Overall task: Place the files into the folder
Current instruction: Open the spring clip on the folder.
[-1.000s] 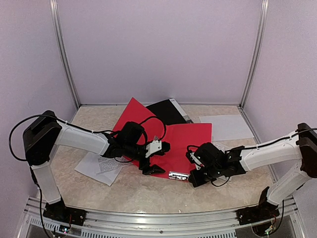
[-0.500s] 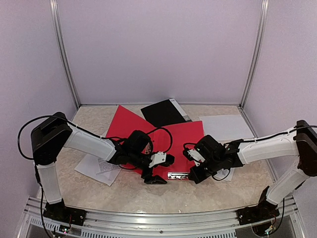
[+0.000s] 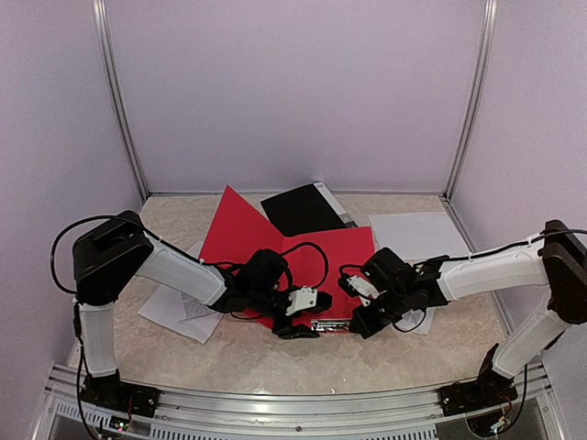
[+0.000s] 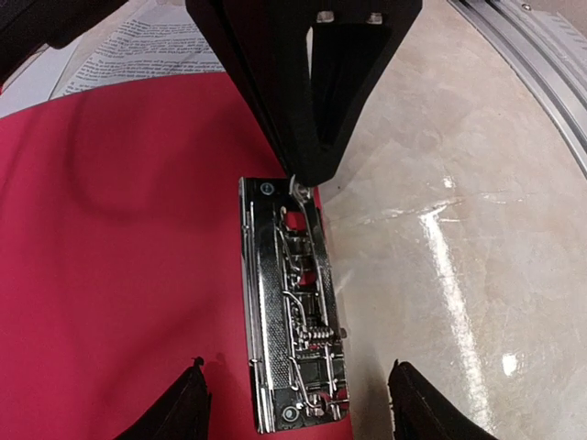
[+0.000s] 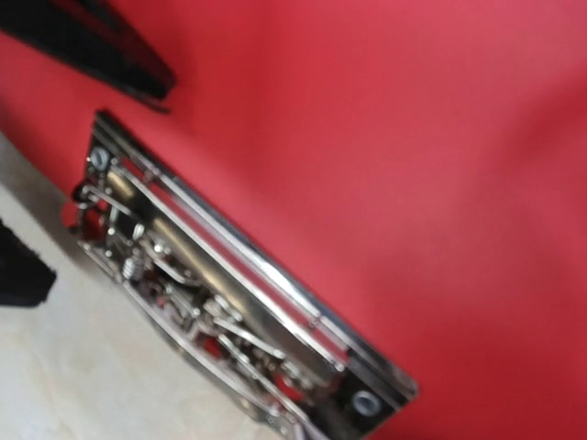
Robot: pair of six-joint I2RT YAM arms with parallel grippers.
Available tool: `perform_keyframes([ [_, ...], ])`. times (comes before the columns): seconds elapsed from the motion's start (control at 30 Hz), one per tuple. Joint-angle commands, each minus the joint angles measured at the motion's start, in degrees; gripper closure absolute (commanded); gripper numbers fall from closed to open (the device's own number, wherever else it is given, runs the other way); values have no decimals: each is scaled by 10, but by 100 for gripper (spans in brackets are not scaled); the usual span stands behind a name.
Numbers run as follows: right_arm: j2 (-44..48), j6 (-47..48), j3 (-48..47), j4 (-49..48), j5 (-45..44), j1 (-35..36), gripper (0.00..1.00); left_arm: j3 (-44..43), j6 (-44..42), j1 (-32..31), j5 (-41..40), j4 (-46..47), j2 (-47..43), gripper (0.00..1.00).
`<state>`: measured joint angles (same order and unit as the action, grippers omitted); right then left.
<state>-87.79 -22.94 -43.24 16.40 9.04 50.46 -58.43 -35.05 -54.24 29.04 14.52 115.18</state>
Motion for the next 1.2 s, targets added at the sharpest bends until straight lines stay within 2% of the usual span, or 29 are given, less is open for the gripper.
perform_keyframes([
  [0.0,-13,12,-4,6,4,-4,100,-12,1,-8,-6,18,20,39],
  [0.17,-12,11,-4,6,2,-5,100,-11,-3,-9,10,24,27,48],
  [0.83,0,3,14,-13,10,-13,100,7,-20,-19,3,48,50,73],
  [1.17,-1,-35,44,-63,27,-22,100,10,-13,-23,-2,43,53,80],
])
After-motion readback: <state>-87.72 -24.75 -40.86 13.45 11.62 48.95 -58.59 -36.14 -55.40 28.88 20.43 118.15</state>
